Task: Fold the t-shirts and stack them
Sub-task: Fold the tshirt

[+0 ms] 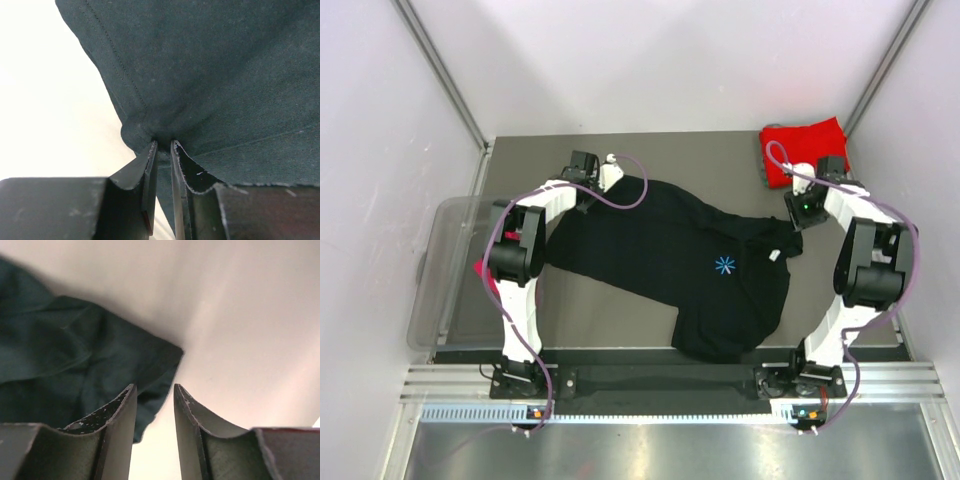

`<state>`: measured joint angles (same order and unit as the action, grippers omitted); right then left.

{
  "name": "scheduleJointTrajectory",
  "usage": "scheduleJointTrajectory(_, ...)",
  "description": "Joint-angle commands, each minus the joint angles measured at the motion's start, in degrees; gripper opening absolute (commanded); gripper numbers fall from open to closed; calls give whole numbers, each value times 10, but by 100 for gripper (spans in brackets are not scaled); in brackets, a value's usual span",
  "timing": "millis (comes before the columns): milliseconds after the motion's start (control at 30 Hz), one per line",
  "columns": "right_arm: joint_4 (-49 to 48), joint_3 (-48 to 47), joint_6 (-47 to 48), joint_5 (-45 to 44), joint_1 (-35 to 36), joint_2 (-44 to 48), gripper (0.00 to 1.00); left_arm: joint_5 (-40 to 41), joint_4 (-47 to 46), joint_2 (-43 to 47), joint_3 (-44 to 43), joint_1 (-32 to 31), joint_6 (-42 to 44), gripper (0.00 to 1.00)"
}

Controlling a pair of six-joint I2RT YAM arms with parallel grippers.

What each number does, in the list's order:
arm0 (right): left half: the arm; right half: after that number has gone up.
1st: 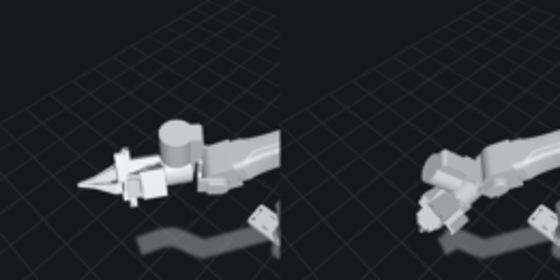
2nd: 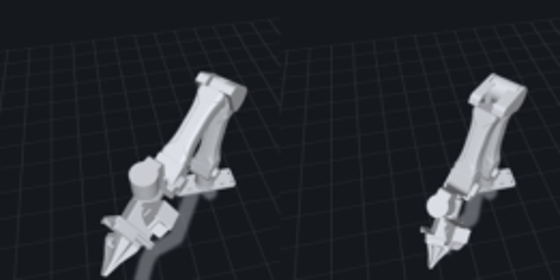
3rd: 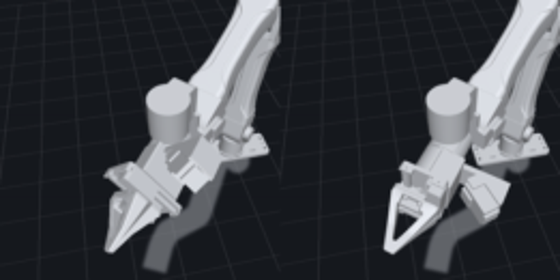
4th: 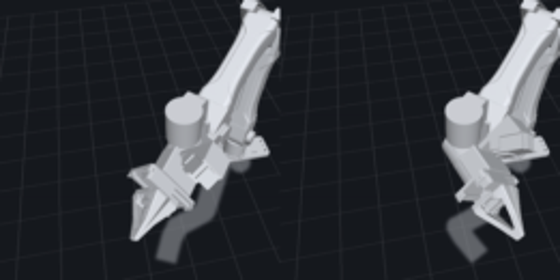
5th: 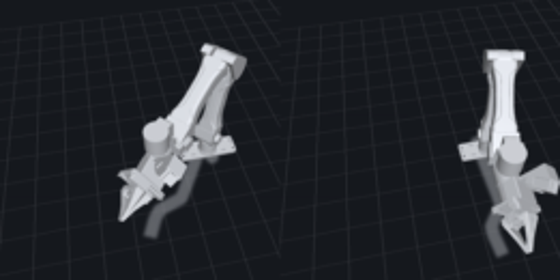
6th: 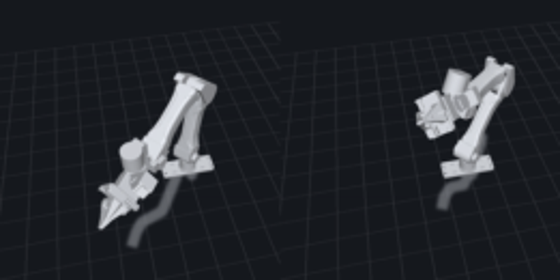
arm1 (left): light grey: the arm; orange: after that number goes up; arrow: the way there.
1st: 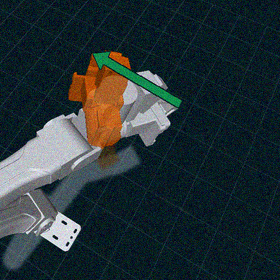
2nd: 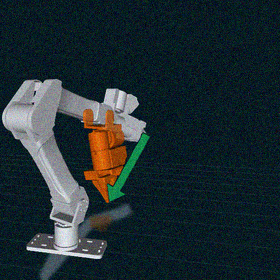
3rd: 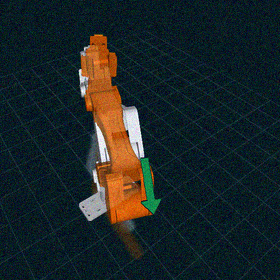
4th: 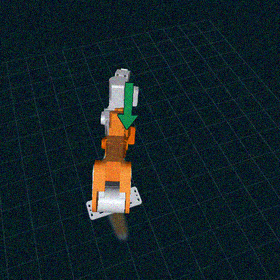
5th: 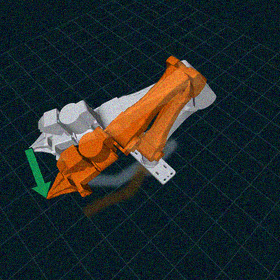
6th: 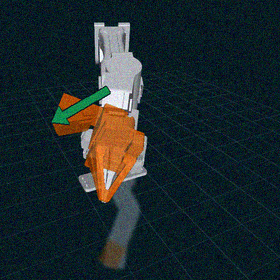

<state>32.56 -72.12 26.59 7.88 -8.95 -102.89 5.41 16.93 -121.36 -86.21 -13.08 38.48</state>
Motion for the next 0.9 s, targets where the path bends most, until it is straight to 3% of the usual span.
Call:
scheduleJointTrajectory(0,-16,-40,-13,28,-26,-19,36,-5,39,2,11,10,-12,22)
scheduleJointTrajectory(233,-24,-61,-14,52,-44,-65,38,-5,40,-4,8,10,-13,22)
scheduleJointTrajectory(367,6,-81,-6,143,-59,-91,39,-4,41,-5,5,10,-13,22)
scheduleJointTrajectory(500,28,-94,2,178,-63,-112,39,-4,43,-7,3,10,-14,22)
scheduleJointTrajectory(733,16,-97,-7,126,-66,-134,6,-4,46,-6,1,10,-17,22)
scheduleJointTrajectory(867,-29,-87,-18,55,-69,-115,1,0,46,-6,1,10,-19,22)
